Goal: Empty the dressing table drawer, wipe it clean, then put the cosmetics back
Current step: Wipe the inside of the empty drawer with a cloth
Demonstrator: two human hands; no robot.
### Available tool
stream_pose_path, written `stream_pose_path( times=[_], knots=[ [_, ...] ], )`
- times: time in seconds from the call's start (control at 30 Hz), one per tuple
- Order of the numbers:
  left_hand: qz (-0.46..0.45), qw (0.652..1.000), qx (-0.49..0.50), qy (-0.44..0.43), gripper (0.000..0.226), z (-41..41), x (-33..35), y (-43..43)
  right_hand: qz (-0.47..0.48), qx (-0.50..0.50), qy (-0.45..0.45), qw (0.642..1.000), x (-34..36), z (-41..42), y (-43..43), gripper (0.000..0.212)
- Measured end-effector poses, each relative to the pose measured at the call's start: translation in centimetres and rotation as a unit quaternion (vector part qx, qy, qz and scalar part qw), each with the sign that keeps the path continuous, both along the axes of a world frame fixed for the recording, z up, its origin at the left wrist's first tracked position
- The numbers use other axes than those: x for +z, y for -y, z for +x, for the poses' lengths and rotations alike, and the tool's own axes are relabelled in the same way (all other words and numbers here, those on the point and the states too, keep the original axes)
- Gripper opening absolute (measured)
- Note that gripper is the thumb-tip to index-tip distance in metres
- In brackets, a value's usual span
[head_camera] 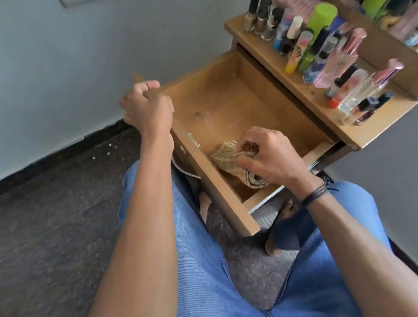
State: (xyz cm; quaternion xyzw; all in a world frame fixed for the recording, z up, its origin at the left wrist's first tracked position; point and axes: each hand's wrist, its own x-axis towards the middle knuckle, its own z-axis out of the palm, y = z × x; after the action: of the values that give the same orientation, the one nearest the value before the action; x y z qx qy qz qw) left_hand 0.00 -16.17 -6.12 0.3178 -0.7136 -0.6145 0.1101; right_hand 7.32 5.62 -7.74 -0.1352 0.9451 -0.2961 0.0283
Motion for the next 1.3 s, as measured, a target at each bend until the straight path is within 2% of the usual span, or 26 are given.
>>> stream_pose_path(
  times=[0.1,0.23,0.37,0.47,0.57,0.7,0.77,0.87,0.97,1.0,1.07,1.17,1.3],
  knots=[
    [0.049,0.998,0.038,0.0,0.047,-1.0,-1.0,0.8,0.046,0.054,0.021,0.997,-1.0,0.0,0.7,0.011],
    [0.099,0.994,0.035,-0.033,0.038,-1.5,-1.0,-0.4,0.06,0.07,0.035,0.995,-1.3,-1.0,0.9,0.012],
    [0.026,0.998,0.046,-0.041,0.043,-2.0,-2.1,-1.7,0.159,0.109,0.125,0.973,-2.0,-1.6,1.3,0.051],
    [0.007,0.998,0.046,-0.04,0.05,-2.4,-2.9,-1.8,0.201,0.091,0.104,0.97,-2.5,-1.8,1.7,0.074],
    [-0.015,0.998,0.04,-0.053,0.053,-2.4,-3.1,-1.8,0.243,0.082,0.061,0.965,-2.3,-1.5,2.5,0.077],
    [-0.035,0.998,0.037,-0.049,0.055,-2.7,-3.3,-1.8,0.212,0.064,0.064,0.973,-2.5,-1.4,4.2,0.063],
    [-0.036,0.998,0.038,-0.047,0.055,-2.7,-3.2,-1.9,0.159,0.039,0.046,0.985,-2.2,-1.7,4.1,0.055],
    [-0.031,0.998,0.045,-0.039,0.056,-2.7,-3.1,-1.9,0.026,-0.075,0.045,0.996,0.0,-3.0,2.1,0.045],
    [-0.027,0.998,0.047,-0.03,0.056,-2.7,-2.9,-1.9,-0.176,-0.155,0.06,0.97,3.1,-4.7,0.1,0.026],
    [-0.026,0.998,0.046,-0.028,0.056,-2.6,-2.9,-2.0,-0.204,-0.166,0.051,0.963,3.8,-5.2,-0.3,0.02],
    [-0.027,0.998,0.044,-0.026,0.057,-2.5,-2.9,-2.0,-0.189,-0.173,0.015,0.966,4.3,-6.4,-0.7,0.018],
    [-0.04,0.998,0.043,-0.029,0.057,-2.5,-2.8,-2.1,-0.104,-0.157,-0.041,0.981,3.4,-8.7,-0.5,0.028],
    [-0.073,0.996,0.04,-0.033,0.061,-2.4,-2.6,-2.3,0.015,-0.117,-0.054,0.992,1.1,-11.8,1.0,0.044]
  ],
)
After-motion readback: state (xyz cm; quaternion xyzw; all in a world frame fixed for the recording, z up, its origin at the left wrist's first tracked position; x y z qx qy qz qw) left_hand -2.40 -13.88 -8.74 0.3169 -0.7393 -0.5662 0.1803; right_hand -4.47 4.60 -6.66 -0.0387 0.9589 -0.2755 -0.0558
